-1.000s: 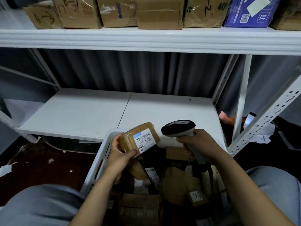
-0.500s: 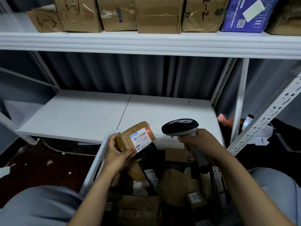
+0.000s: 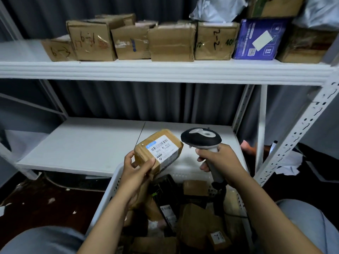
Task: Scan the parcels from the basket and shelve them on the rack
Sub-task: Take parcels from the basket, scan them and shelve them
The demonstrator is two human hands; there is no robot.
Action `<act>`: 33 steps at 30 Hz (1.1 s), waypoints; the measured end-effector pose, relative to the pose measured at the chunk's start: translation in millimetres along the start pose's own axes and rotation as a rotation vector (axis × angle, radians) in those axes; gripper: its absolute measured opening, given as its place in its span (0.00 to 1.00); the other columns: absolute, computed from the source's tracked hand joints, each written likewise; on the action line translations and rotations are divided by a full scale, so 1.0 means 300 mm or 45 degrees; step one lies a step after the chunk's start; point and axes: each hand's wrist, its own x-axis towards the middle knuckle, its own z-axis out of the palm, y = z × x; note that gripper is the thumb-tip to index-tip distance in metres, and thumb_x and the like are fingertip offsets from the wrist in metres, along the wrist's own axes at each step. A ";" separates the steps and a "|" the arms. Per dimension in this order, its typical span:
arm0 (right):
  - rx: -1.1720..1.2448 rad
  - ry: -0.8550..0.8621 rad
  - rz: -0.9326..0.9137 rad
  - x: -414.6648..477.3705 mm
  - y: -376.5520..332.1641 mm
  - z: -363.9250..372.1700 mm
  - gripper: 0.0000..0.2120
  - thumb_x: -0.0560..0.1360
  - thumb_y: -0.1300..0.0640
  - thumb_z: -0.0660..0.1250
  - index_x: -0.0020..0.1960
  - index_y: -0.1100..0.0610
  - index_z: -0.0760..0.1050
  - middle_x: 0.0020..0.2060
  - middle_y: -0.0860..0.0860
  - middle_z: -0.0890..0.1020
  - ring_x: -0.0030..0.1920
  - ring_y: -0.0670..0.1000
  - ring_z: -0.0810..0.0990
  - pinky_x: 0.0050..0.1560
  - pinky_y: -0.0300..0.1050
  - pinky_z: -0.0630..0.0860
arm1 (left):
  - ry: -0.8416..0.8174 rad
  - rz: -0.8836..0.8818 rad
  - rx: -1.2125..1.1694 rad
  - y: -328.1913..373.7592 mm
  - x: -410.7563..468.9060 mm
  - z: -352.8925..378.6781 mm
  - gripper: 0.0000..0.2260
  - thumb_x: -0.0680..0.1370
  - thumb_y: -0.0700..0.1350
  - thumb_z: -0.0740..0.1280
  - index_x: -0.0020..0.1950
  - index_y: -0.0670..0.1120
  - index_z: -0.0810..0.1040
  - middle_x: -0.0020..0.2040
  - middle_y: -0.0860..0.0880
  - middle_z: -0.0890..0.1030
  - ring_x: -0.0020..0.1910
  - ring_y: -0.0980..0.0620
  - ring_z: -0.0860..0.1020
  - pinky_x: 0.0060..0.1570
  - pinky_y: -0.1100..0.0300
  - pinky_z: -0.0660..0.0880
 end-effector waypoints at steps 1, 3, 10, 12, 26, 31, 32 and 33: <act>0.065 0.038 -0.018 0.009 -0.015 0.002 0.06 0.73 0.61 0.72 0.48 0.63 0.80 0.35 0.57 0.83 0.32 0.54 0.82 0.34 0.45 0.80 | -0.021 0.012 -0.014 0.029 -0.001 0.021 0.28 0.73 0.45 0.73 0.69 0.54 0.65 0.63 0.47 0.77 0.55 0.47 0.80 0.49 0.51 0.80; 0.145 0.130 -0.089 0.025 -0.062 -0.001 0.06 0.72 0.61 0.73 0.48 0.61 0.81 0.39 0.58 0.85 0.38 0.55 0.84 0.42 0.47 0.81 | -0.073 0.061 -0.025 0.101 -0.005 0.070 0.24 0.75 0.47 0.71 0.68 0.52 0.66 0.64 0.48 0.77 0.52 0.49 0.81 0.44 0.55 0.80; 0.316 0.325 -0.387 0.062 -0.287 -0.063 0.14 0.65 0.56 0.77 0.50 0.56 0.83 0.45 0.51 0.87 0.49 0.53 0.84 0.54 0.54 0.80 | -0.256 0.188 -0.027 0.378 0.006 0.256 0.21 0.77 0.53 0.66 0.68 0.50 0.67 0.60 0.48 0.80 0.50 0.50 0.82 0.35 0.60 0.79; 0.304 0.370 -0.465 0.062 -0.359 -0.087 0.11 0.67 0.59 0.77 0.50 0.54 0.83 0.45 0.50 0.86 0.50 0.51 0.84 0.56 0.51 0.79 | -0.290 0.206 -0.005 0.458 0.009 0.308 0.18 0.79 0.53 0.65 0.66 0.49 0.68 0.56 0.48 0.81 0.44 0.52 0.82 0.32 0.61 0.77; 0.377 0.496 -0.731 0.116 -0.789 -0.269 0.13 0.69 0.60 0.76 0.53 0.58 0.81 0.46 0.51 0.85 0.46 0.48 0.82 0.44 0.39 0.77 | -0.359 0.537 0.306 0.911 0.014 0.574 0.51 0.51 0.64 0.79 0.70 0.51 0.64 0.61 0.54 0.79 0.57 0.52 0.80 0.54 0.47 0.79; 0.194 0.525 -0.659 0.174 -0.871 -0.325 0.13 0.65 0.52 0.77 0.47 0.54 0.82 0.44 0.51 0.86 0.48 0.53 0.84 0.54 0.54 0.80 | 0.025 0.741 0.533 0.990 0.021 0.657 0.44 0.52 0.62 0.76 0.64 0.47 0.70 0.58 0.52 0.79 0.57 0.51 0.78 0.59 0.54 0.76; 0.165 0.543 -0.640 0.180 -0.882 -0.341 0.14 0.65 0.51 0.77 0.48 0.55 0.82 0.43 0.51 0.86 0.47 0.54 0.84 0.53 0.55 0.80 | 0.083 0.742 0.600 0.999 0.020 0.674 0.43 0.54 0.63 0.76 0.64 0.47 0.70 0.59 0.51 0.79 0.57 0.50 0.78 0.58 0.54 0.75; 0.143 0.569 -0.626 0.181 -0.891 -0.357 0.14 0.66 0.51 0.77 0.49 0.55 0.82 0.42 0.51 0.85 0.47 0.54 0.84 0.52 0.54 0.81 | 0.135 0.738 0.681 1.002 0.030 0.687 0.43 0.54 0.66 0.74 0.64 0.47 0.71 0.59 0.50 0.79 0.58 0.48 0.78 0.57 0.55 0.75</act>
